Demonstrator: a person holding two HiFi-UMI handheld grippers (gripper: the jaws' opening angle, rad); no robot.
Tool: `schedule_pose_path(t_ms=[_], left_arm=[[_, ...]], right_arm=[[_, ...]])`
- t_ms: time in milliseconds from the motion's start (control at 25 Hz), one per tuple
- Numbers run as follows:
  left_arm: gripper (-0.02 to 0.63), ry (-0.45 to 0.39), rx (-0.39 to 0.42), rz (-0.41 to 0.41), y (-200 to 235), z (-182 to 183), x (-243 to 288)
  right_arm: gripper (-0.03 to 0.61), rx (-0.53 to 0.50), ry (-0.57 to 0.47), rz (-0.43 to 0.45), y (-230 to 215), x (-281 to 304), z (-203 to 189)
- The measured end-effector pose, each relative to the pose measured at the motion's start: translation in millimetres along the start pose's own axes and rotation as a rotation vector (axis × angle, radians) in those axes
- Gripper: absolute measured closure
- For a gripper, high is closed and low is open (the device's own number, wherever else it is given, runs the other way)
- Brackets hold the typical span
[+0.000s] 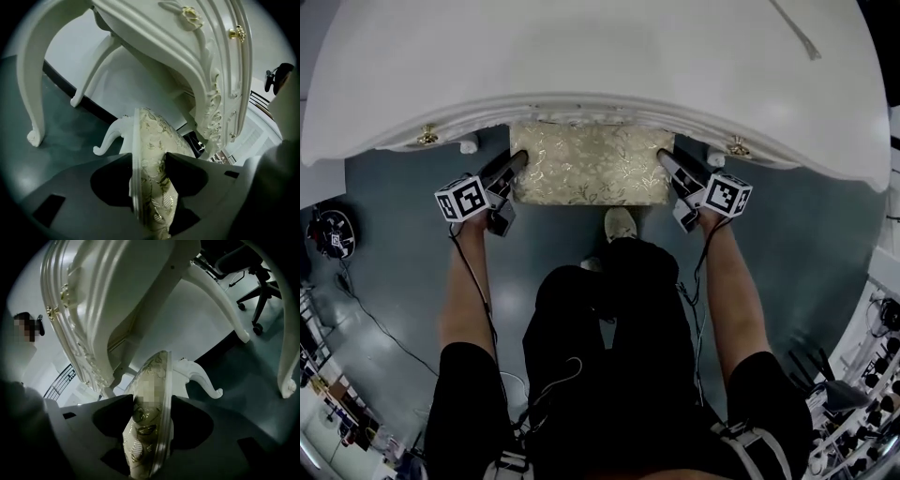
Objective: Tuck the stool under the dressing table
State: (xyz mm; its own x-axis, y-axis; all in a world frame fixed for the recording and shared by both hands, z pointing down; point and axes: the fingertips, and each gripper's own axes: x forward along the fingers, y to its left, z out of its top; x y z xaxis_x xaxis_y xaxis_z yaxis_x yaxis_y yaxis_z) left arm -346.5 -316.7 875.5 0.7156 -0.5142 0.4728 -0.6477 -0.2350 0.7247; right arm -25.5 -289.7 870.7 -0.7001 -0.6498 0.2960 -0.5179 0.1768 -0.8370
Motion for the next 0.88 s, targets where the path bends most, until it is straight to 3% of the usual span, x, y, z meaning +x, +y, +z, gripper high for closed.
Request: schedule_pose_path(t_ms=[120, 280, 560, 720, 800, 880], left_arm=[[0.38, -0.049, 0.026, -0.002, 6, 17, 24], [0.38, -0.149, -0.008, -0.024, 20, 44, 47], [0.37, -0.267, 0.02, -0.039, 33, 85, 60], [0.366, -0.323, 0.04, 0.042, 28, 77, 43], [0.406, -0.294, 0.02, 0.075, 27, 61, 24], [0.474, -0.259, 0.036, 0.106, 11, 45, -3]], right_arm=[[0.31, 0.011, -0.067, 0.008, -19, 7, 14], [0.312, 0.043, -0.181, 0.033, -35, 29, 40], [0.307, 0.031, -0.253, 0.042, -48, 53, 65], [0.301, 0.022, -0.33, -0.003, -44, 36, 67], [0.324, 0.032, -0.331, -0.075, -41, 19, 54], [0.389, 0.024, -0.305, -0.153, -26, -3, 43]])
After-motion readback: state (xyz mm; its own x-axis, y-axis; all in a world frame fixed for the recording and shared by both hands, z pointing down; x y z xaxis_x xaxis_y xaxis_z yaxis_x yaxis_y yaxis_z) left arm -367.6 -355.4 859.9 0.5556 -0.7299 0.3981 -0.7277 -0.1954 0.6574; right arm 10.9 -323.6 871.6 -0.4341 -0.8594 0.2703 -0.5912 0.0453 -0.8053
